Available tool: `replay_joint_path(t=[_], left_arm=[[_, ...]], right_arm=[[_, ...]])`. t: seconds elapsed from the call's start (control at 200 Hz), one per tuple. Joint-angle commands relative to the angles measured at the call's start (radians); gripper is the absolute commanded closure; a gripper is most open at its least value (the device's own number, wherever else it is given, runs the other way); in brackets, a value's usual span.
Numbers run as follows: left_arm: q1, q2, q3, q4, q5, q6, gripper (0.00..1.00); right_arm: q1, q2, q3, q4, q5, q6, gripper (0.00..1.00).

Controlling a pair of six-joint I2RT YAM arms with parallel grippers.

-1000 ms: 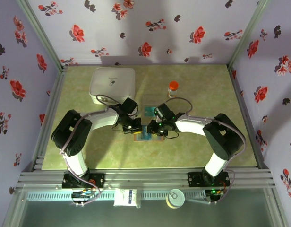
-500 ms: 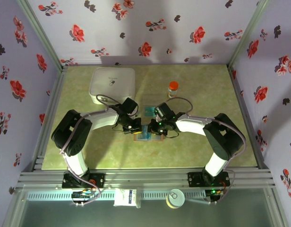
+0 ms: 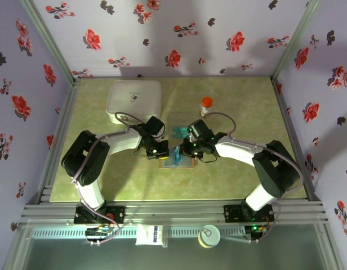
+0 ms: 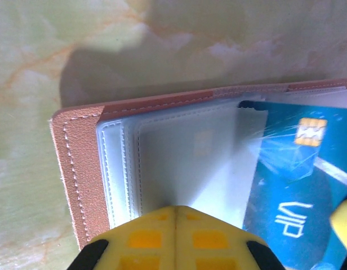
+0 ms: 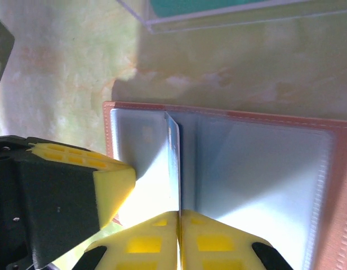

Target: Take the credit cards out of the card holder

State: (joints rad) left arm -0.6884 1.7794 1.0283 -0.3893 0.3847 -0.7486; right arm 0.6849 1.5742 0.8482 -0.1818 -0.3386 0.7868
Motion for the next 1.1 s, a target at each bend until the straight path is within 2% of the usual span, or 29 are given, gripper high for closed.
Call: replay_joint_path(t=[0.0,0.295,0.49,0.87,1.1], left_arm=[[0.000,0.006,0.021,-0.057,-0.020,0.021,1.00],[0.001,0.007,0.015,-0.041,-0.015,0.014,1.00],[0.002,0.004,0.007,-0.029,-0.007,0.012,1.00],[0.003,-0.006,0.006,-0.022,-0.004,0.009,1.00],[0.004,-0.033,0.021,-0.026,-0.002,0.009,0.98]], right_arm=[[-0.006,-0.037,0.000,-0.107,0.071,-0.042,0.90],[0.007,-0.002,0.029,-0.092,0.054,-0.027,0.90],[0.029,0.015,0.043,-0.078,0.054,-0.009,0.85],[0.031,-0.034,0.048,-0.125,0.095,-0.022,0.93],[0.014,-0.093,0.094,-0.230,0.124,-0.139,0.93]])
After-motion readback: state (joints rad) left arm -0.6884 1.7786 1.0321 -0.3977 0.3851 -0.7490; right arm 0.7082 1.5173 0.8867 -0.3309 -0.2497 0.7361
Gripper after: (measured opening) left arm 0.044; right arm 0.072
